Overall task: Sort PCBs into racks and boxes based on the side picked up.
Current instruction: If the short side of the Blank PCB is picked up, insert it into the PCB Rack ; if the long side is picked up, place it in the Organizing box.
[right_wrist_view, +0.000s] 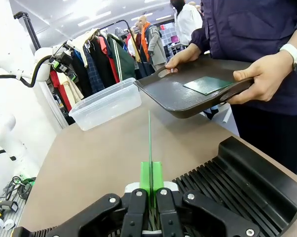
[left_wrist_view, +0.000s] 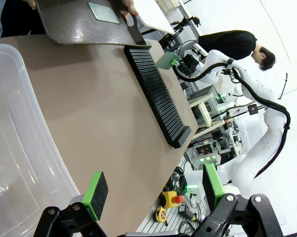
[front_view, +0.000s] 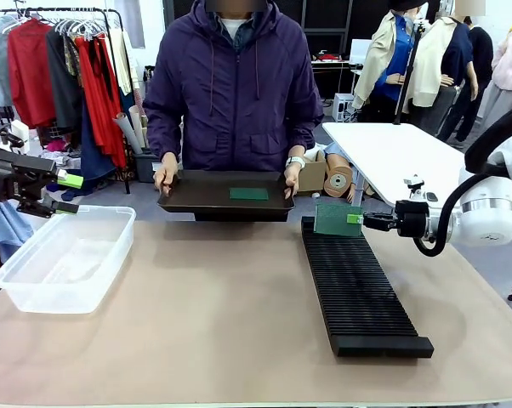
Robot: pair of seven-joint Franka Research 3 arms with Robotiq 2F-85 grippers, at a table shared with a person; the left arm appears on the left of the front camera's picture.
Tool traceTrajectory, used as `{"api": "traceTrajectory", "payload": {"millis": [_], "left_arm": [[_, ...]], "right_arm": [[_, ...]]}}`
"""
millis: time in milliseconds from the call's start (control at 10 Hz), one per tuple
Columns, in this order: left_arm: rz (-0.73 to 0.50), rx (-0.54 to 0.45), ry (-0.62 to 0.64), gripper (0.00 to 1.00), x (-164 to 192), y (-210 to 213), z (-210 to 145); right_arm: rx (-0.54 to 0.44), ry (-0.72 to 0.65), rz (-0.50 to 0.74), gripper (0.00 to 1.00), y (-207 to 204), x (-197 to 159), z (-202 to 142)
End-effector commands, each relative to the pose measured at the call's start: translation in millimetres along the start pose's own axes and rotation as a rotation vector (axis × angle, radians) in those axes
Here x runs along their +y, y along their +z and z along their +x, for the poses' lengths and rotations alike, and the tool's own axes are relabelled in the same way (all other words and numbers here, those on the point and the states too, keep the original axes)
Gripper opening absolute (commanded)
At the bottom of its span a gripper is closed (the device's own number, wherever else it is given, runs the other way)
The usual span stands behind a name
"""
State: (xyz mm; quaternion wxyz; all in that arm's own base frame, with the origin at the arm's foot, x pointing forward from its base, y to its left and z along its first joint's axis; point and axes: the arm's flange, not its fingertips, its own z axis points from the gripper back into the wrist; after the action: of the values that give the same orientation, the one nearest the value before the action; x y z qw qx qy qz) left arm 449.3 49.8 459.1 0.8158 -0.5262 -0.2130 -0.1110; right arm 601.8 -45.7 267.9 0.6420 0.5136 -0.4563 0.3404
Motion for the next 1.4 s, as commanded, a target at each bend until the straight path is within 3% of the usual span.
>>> {"api": "traceTrajectory", "payload": {"millis": [0,300,1300], "left_arm": [[0.001,-0.001,0.0,1.0,-1,1,0],[0.001,-0.001,0.0,1.0,-1,1,0],[0.001,-0.001,0.0,1.0,-1,1,0]], "right_arm": [[-0.006,0.012,0.006,0.0,0,1,6],[0.006,0.008,-0.031,0.0,-2,-6,0],[0.081,0.097,0.098,0.0,7,-50,-8]]}}
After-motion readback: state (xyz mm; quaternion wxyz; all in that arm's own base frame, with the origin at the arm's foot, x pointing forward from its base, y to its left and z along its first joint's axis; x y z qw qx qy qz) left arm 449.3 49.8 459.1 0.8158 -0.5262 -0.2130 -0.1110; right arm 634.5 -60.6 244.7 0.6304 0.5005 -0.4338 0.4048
